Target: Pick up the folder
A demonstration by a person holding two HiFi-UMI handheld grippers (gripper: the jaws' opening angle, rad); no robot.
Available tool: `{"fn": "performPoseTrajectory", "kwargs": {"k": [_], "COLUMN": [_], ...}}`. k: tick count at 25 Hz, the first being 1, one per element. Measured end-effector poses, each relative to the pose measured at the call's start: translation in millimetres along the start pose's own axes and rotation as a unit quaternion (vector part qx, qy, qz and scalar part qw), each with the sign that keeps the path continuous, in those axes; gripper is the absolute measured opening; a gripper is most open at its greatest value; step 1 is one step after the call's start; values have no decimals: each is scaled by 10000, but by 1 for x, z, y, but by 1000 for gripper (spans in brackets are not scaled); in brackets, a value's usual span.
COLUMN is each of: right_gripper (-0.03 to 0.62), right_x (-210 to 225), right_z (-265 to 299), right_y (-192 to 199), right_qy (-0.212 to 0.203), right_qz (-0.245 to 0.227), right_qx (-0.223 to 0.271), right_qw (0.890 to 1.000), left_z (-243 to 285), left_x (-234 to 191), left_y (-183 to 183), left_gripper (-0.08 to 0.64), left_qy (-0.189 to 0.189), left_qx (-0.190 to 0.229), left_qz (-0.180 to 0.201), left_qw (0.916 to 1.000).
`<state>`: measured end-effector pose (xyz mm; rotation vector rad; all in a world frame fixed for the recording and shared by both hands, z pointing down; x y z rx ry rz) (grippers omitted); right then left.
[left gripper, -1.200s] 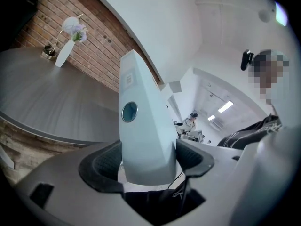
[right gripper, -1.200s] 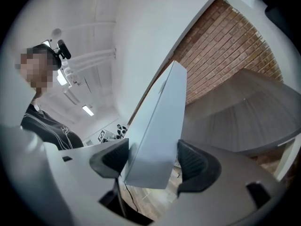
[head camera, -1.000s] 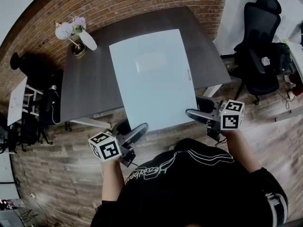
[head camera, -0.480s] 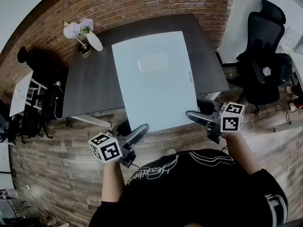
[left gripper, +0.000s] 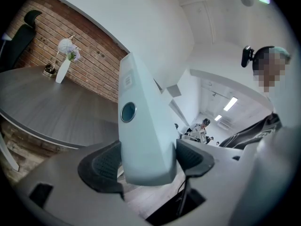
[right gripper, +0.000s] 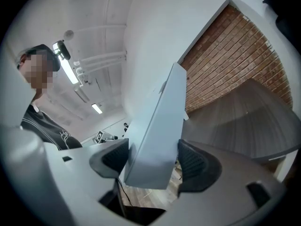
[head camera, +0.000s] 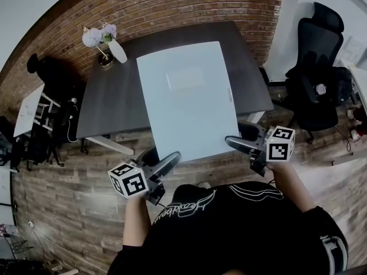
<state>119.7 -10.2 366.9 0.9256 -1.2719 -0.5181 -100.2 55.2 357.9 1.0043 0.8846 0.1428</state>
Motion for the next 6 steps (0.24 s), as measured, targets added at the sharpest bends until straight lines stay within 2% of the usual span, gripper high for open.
{"fn": "performPoseTrajectory", "kwargs": {"k": [6], "right_gripper": [282], "right_x": [-6], "right_z": [-10], "right_y": [3], "right_qy": [-10], "right_qz": [-4], "right_qx": [33], "right_qw": [10000], "left_z": [-2], "left_x": [11], "left_y": [5], "left_gripper": [350], "left_qy": [-48], "left_qx": [6], "left_qz": [57], "left_qw": [10000]}}
Point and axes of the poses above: the fingertips, and each gripper's own axes: z forward along the fingers, x to its right, y out of its underside, the point moved 3 cm from there along -z, backward along the fingers, and after that the axes turned 3 degrees about x, right-handed, at the moved point
